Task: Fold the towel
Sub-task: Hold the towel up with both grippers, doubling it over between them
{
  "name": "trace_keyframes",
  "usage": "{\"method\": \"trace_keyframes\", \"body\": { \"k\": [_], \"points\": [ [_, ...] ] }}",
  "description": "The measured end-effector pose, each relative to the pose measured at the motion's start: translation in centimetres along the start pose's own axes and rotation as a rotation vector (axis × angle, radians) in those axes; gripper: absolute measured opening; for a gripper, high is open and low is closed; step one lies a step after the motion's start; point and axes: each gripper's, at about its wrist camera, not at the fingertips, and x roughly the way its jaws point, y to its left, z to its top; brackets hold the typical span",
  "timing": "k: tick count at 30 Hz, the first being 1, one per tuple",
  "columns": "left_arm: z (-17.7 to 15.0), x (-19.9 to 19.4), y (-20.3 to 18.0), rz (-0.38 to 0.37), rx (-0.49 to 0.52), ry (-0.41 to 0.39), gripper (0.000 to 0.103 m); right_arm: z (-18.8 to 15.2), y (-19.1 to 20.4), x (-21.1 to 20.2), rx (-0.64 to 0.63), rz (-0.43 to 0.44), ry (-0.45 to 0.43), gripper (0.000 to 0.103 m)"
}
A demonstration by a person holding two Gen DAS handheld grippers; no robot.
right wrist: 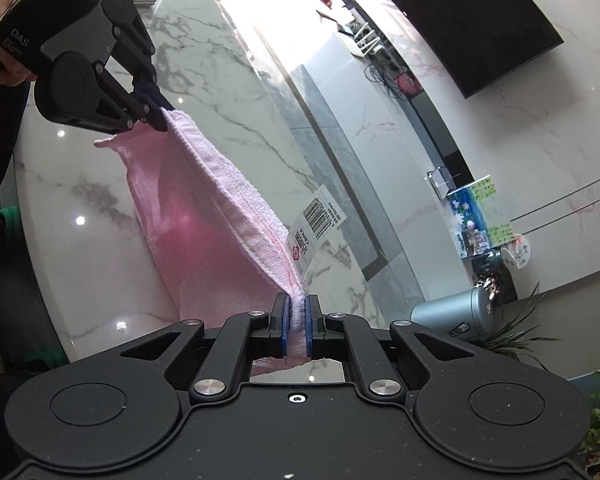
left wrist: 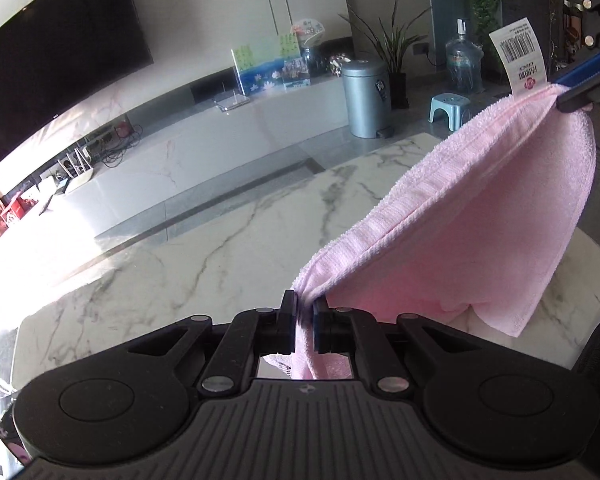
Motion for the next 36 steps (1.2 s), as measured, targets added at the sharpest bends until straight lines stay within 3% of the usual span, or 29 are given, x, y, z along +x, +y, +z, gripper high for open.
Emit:
{"method": "trace_keyframes", "body": {
  "k": [7, 14, 25, 36],
  "points": [
    [3.2, -1.7, -0.2, 0.090, 0.086, -0.065, 0.006, 1.3, -0.8, -0.6, 0.000, -0.019, -0.034, 0.006],
    [5.0, -1.4, 0.3, 0.143, 0.153, -0.078, 0.006, 2.5, -2.1, 0.9, 0.008, -0.041, -0.059, 0.006],
    [6.9, 2.5, 1.4, 0.211, 0.296, -0.084, 0.006, 4.6, -6.2, 6.4, 0.034, -0.102, -0.084, 0.006],
    [9.5, 7.8, 2.2, 0.311, 0.398, -0.189, 0.006, 5.2, -10.8, 12.4, 0.077, -0.205, -0.154, 0.006]
  ]
}}
